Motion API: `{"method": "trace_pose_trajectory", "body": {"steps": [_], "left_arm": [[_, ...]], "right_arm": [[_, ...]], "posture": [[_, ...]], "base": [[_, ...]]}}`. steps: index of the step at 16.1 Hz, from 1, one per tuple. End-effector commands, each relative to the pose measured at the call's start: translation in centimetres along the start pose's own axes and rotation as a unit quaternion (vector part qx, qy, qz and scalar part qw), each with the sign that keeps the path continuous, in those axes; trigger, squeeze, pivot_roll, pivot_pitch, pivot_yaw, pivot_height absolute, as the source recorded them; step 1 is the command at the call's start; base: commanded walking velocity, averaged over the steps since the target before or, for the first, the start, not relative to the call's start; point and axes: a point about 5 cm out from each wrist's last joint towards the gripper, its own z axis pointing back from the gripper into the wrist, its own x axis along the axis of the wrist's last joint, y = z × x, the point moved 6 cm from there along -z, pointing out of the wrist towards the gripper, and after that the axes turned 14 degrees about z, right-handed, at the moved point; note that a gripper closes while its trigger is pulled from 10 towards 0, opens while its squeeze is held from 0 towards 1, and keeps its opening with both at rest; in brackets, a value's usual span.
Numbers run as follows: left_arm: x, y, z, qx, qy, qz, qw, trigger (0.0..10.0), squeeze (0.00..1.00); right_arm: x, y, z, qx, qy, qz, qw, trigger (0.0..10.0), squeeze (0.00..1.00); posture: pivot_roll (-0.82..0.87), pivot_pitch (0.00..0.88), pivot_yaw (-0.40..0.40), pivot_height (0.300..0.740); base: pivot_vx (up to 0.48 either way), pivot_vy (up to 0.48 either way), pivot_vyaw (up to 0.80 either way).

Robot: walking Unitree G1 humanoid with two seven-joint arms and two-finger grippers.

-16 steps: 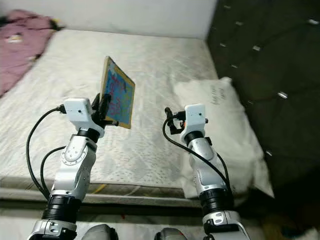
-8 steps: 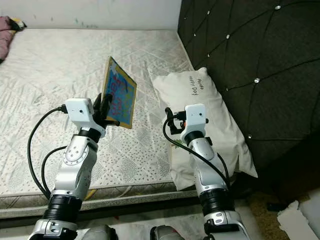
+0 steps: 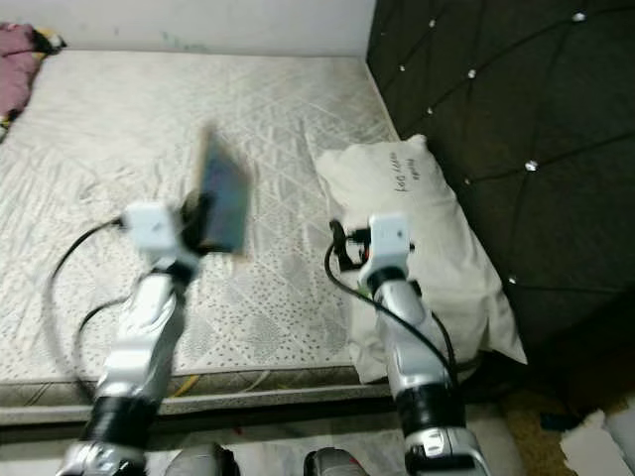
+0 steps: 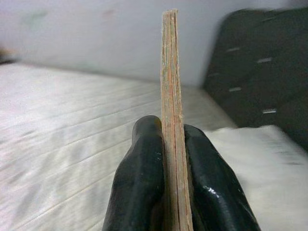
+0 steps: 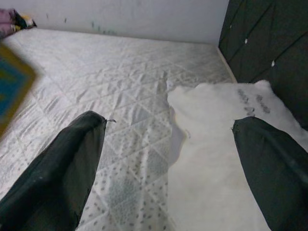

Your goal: Clean up the room

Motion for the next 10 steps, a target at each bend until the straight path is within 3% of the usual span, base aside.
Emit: {"method": "trace_pose_trajectory", "body": {"steps": [1,2,6,10], "left_arm": [[0.7,0.1,-0.2,0.005,-0.013,-0.008,1.0,10.0,0.0],[0.7,0.2,-0.2,0.007,-0.013,-0.009,1.0,10.0,0.0],[0.3,1.0,0.2,0.024,-0.004,0.002,1.0,10.0,0.0],[0.6,1.4,0.3,0.017,-0.018,-0.045,0.999,10.0,0.0]], "right_arm": [[0.6,-0.5,-0.1,-0.007,-0.011,0.0,1.0,10.0,0.0],[0.6,-0.5,-0.1,-0.007,-0.011,0.002,1.0,10.0,0.0],[0.4,-0.4,-0.1,-0.007,-0.003,-0.005,1.0,10.0,0.0],[0.4,-0.4,-0.1,-0.009,-0.004,-0.003,1.0,10.0,0.0]], "posture": [[0.0,0.058,-0.028,0.74],[0.0,0.059,-0.029,0.74],[0.0,0.059,-0.029,0.74],[0.0,0.059,-0.029,0.74]], "base": [[0.0,0.0,0.0],[0.0,0.0,0.0],[0.0,0.0,-0.8],[0.0,0.0,-0.8]]}}
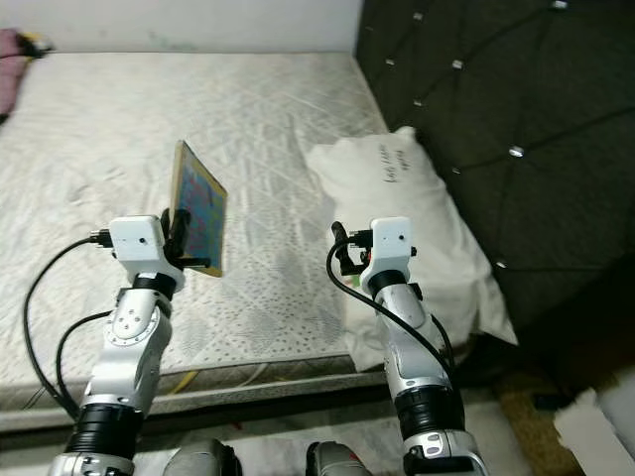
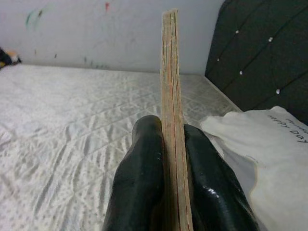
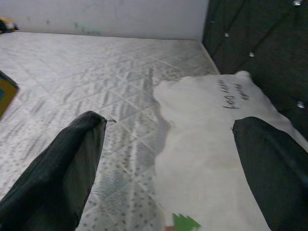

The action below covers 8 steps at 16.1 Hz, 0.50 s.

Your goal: Clean up the room

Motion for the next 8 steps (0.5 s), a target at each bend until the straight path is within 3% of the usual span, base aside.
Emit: {"method": "trace_pose_trajectory", "body": {"steps": [1,3,8], "left_arm": [[0.9,-0.3,-0.1,-0.018,-0.021,0.002,1.0,10.0,0.0],[0.9,-0.6,-0.1,-0.023,-0.02,-0.012,0.999,10.0,0.0],[0.5,-1.5,0.0,-0.038,-0.01,0.035,0.999,10.0,0.0]], "right_arm": [[0.4,-0.3,0.0,-0.005,-0.006,-0.001,1.0,10.0,0.0],[0.7,-0.1,0.1,-0.003,-0.013,-0.004,1.0,10.0,0.0],[0.9,0.4,0.1,0.007,-0.019,-0.011,1.0,10.0,0.0]], "posture": [[0.0,0.059,-0.029,0.74],[0.0,0.058,-0.031,0.74],[0.01,0.059,-0.032,0.74]], "base": [[0.0,0.0,-0.8],[0.0,0.0,0.0],[0.0,0.0,0.0]]}}
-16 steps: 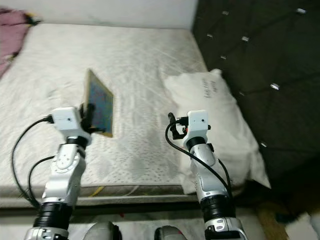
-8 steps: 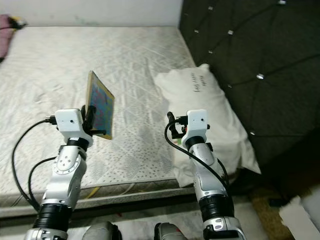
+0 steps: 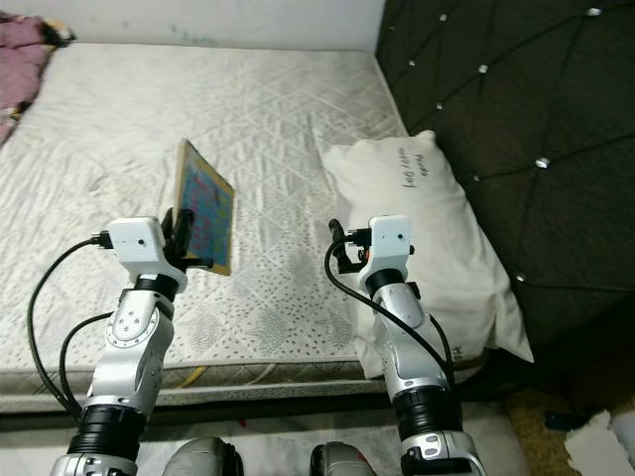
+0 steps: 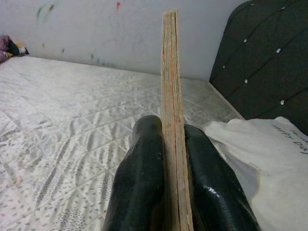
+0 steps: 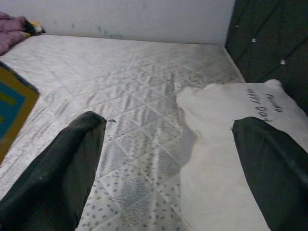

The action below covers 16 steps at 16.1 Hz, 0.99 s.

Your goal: Clean up the room

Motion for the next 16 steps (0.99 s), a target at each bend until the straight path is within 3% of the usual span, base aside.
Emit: {"method": "trace_pose_trajectory", "body": {"steps": [1,5,16], "left_arm": [[0.91,-0.36,-0.2,-0.008,-0.018,-0.001,1.0,10.0,0.0],[1.07,-0.32,-0.23,-0.007,-0.022,0.003,1.0,10.0,0.0],[1.19,-0.15,-0.44,0.006,-0.025,0.002,1.0,10.0,0.0]], "right_arm": [[0.35,-0.15,0.11,-0.001,-0.006,-0.001,1.0,10.0,0.0],[0.44,-0.01,0.14,0.004,-0.008,0.0,1.0,10.0,0.0],[0.65,0.07,0.07,0.011,-0.011,0.001,1.0,10.0,0.0]], "posture": [[0.0,0.061,-0.034,0.74],[0.0,0.066,-0.036,0.74],[0.0,0.07,-0.041,0.613]], "base": [[0.0,0.0,0.0],[0.0,0.0,0.0],[0.0,0.0,0.0]]}}
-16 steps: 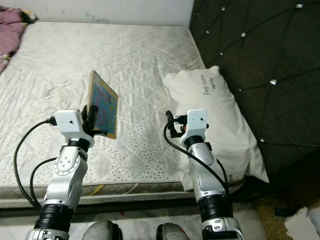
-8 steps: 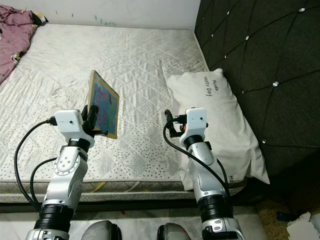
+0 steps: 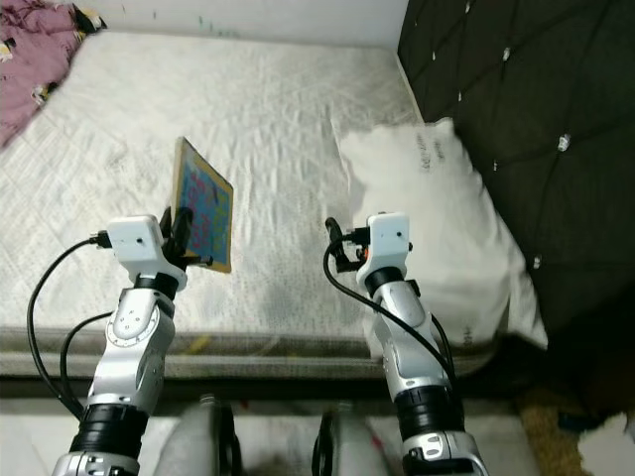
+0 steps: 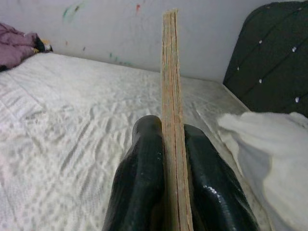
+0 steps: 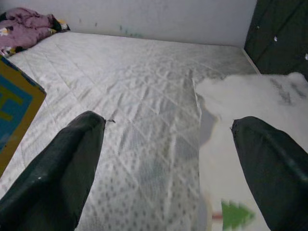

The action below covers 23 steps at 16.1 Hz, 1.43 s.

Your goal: Clean up the room

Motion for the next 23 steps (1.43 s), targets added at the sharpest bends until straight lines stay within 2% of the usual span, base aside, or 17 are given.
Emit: {"method": "trace_pose_trajectory", "body": {"steps": [1,10,21,23], "left_arm": [[0.85,-0.49,-0.29,-0.006,-0.018,0.001,1.0,10.0,0.0],[1.5,0.04,-0.32,-0.001,-0.031,-0.001,1.0,10.0,0.0],[1.37,-0.62,-0.27,-0.019,-0.029,0.014,0.999,10.0,0.0],[1.24,-0.67,-0.26,-0.017,-0.027,0.016,0.999,10.0,0.0]], "right_arm": [[0.09,-0.18,0.09,-0.001,0.0,0.0,1.0,10.0,0.0],[-0.05,-0.01,0.03,0.004,0.003,0.002,1.0,10.0,0.0],[0.07,-0.17,-0.02,0.002,0.001,0.004,1.0,10.0,0.0],[0.08,-0.19,-0.03,0.001,0.001,0.004,1.0,10.0,0.0]], "posture": [[0.0,0.07,-0.041,0.593],[0.0,0.073,-0.043,0.589],[0.0,0.067,-0.045,0.589],[0.0,0.07,-0.046,0.589]], "base": [[0.0,0.0,0.0],[0.0,0.0,0.0],[0.456,0.0,0.0],[0.0,0.0,0.0]]}}
